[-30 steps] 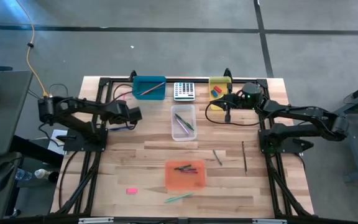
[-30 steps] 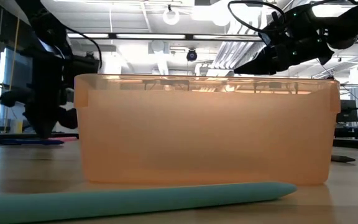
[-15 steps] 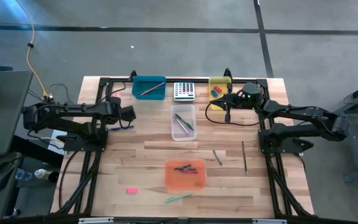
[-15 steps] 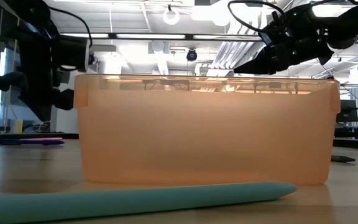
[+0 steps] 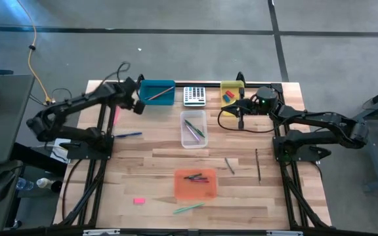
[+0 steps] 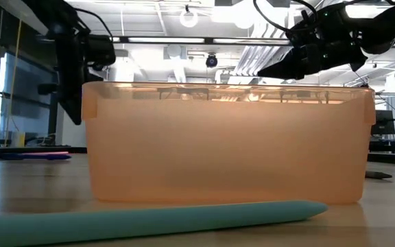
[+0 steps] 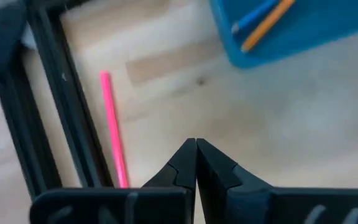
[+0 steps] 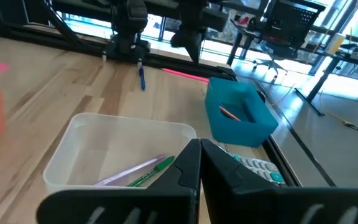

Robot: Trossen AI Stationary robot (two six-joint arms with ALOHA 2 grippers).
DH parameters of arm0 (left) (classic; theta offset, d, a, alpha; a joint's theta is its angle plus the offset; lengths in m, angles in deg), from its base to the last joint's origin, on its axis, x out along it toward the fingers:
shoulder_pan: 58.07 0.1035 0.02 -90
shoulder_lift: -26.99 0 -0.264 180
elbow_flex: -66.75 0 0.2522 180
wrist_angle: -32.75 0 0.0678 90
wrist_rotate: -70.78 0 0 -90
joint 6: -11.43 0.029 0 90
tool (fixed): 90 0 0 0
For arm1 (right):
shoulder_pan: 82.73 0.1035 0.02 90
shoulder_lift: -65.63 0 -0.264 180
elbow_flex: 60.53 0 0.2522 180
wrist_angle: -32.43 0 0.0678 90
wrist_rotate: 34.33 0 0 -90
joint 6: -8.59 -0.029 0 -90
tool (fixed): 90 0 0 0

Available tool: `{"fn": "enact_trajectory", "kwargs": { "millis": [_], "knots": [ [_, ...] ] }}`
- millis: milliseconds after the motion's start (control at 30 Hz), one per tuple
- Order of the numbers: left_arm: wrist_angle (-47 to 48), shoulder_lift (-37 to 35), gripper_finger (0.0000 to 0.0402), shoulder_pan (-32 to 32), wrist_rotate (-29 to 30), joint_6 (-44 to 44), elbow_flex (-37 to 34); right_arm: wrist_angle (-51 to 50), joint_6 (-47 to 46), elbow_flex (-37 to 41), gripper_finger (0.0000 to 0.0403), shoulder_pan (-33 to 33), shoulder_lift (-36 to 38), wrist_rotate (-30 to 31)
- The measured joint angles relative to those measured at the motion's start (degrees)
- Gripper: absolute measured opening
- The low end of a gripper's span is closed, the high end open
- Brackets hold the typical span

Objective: Sort crayons/erasers/pens/pencils in bins
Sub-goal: Put the pink pencil into the blue bin

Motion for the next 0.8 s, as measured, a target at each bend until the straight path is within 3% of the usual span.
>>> {"fn": "enact_trajectory", "kwargs": {
  "millis": [133, 267, 433, 600, 700, 800],
  "knots": [
    [5.1, 2.5, 0.0004, 0.2, -3.7, 1.6, 2.8, 0.4, 0.0, 0.0, 0.0, 0.1, 0.0, -0.1],
    [6.8, 4.0, 0.0025, -1.4, -3.5, 0.0, 2.9, 0.4, 0.0, 0.0, 0.0, 0.1, 0.0, -0.2],
    [9.0, 4.6, 0.0034, -9.1, 5.3, -0.9, 4.2, 0.4, 0.0, 0.0, 0.0, 0.1, 0.0, -0.2],
    [21.1, 10.9, 0.0004, -13.8, 14.9, -1.1, 14.3, 0.5, 0.2, 0.0, 0.0, 0.1, 0.0, -0.2],
    [26.7, 17.1, 0.0003, -14.3, 20.5, 5.9, 20.4, 0.5, 0.2, 0.0, 0.0, 0.1, 0.0, -0.2],
    [27.0, 22.7, 0.0001, -14.9, 21.8, 23.4, 23.3, 0.5, 0.0, 0.0, 0.0, 0.1, 0.0, -0.2]
  ]
}}
